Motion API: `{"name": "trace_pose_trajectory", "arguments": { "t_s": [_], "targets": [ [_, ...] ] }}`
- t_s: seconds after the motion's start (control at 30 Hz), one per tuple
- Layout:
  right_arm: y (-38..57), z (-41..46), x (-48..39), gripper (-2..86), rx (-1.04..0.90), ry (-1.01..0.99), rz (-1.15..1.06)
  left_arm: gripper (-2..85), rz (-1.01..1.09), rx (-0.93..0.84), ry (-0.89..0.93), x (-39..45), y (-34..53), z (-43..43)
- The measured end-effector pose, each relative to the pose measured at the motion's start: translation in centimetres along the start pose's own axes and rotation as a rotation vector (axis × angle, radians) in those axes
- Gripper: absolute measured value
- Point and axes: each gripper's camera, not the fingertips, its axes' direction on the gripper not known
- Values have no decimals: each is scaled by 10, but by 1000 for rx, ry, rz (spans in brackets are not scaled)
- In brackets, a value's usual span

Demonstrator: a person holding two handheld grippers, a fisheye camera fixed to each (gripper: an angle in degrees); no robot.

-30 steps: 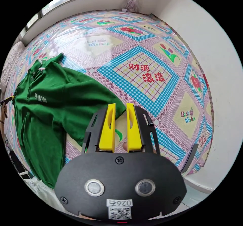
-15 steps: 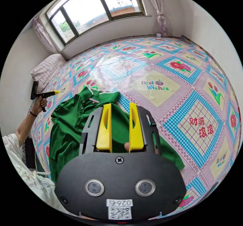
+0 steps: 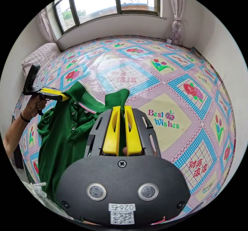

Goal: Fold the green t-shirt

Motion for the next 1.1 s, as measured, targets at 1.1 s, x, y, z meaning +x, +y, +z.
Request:
{"name": "trace_pose_trajectory", "arguments": {
  "t_s": [1.1],
  "targets": [
    [632, -591, -131, -1, 1305, -292, 5, 20, 596, 1388, 601, 274, 716, -360]
  ]
}}
